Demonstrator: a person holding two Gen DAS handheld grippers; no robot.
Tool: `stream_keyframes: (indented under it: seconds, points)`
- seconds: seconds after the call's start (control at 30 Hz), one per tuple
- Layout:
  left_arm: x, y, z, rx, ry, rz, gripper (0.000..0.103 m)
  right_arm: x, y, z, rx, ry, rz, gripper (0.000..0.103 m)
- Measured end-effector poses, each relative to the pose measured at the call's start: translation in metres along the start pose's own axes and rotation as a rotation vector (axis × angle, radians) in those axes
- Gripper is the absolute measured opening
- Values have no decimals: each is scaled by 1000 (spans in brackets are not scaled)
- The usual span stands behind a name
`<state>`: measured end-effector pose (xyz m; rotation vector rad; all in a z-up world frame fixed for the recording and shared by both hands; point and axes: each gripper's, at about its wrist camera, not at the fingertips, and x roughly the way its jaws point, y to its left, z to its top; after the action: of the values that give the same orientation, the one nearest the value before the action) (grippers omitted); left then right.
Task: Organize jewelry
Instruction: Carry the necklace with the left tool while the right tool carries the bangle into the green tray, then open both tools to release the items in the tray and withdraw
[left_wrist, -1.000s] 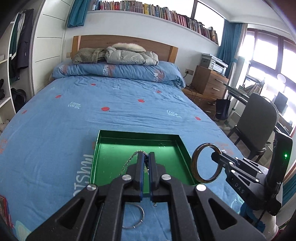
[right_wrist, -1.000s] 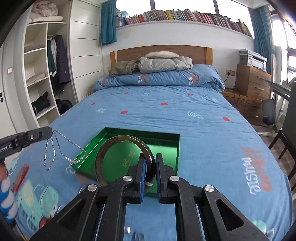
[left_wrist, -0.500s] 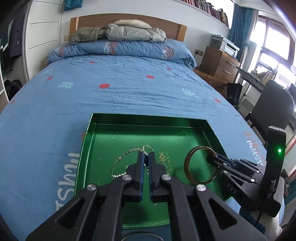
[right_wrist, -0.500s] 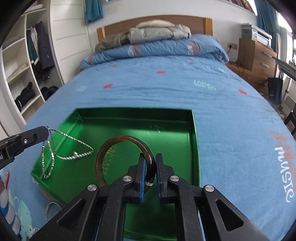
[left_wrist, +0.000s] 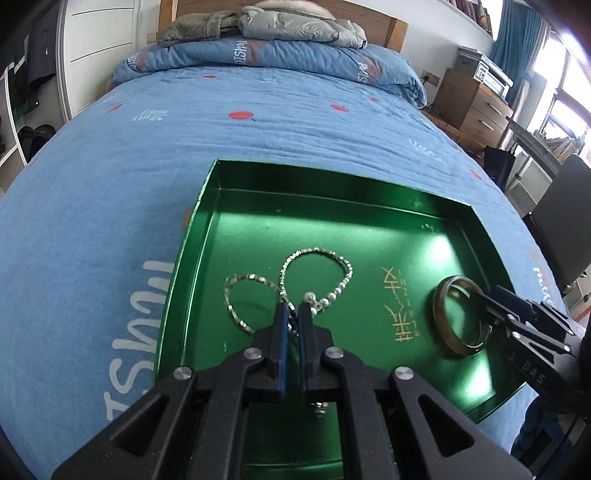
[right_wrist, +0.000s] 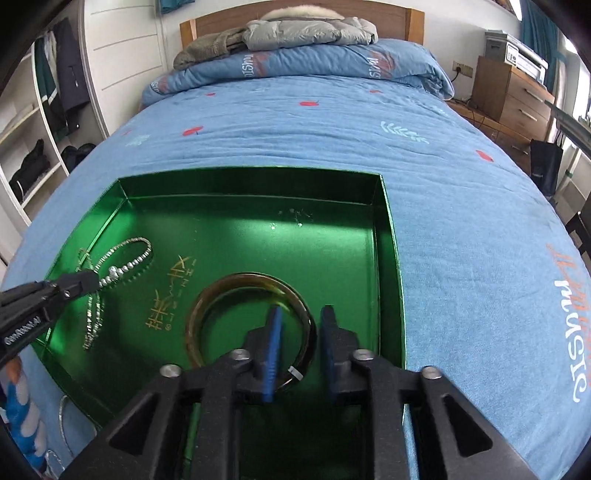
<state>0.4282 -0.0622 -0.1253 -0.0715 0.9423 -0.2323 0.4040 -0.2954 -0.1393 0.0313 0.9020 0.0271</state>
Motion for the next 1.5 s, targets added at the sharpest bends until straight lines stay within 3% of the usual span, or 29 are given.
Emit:
stream_keyframes:
  seconds: [0.2, 0.4, 0.5, 0.83, 1.2, 1.33, 1.5]
  points:
    - [-38, -1, 7, 14, -36, 7, 7, -50, 6, 3, -10, -81, 24, 43]
    - [-116, -5, 2, 51, -144, 31, 7, -133, 16, -4, -17, -203, 72, 44]
    - [-160, -3, -2, 62, -185, 39, 7, -179, 19, -14, -19, -266, 106, 50]
    - [-272, 22, -65, 110, -237, 95, 7, -295, 18, -83, -26, -396, 154, 55]
    - [-312, 49, -143, 118, -230, 113, 8, -328, 26, -152, -6, -398, 169, 55]
    - [-314, 60, -163, 90, -229, 112, 25, -327, 31, -167, -2, -391, 182, 55]
    - [-311, 65, -184, 64, -239, 125, 25, -323, 38, -182, -5, -397, 188, 57]
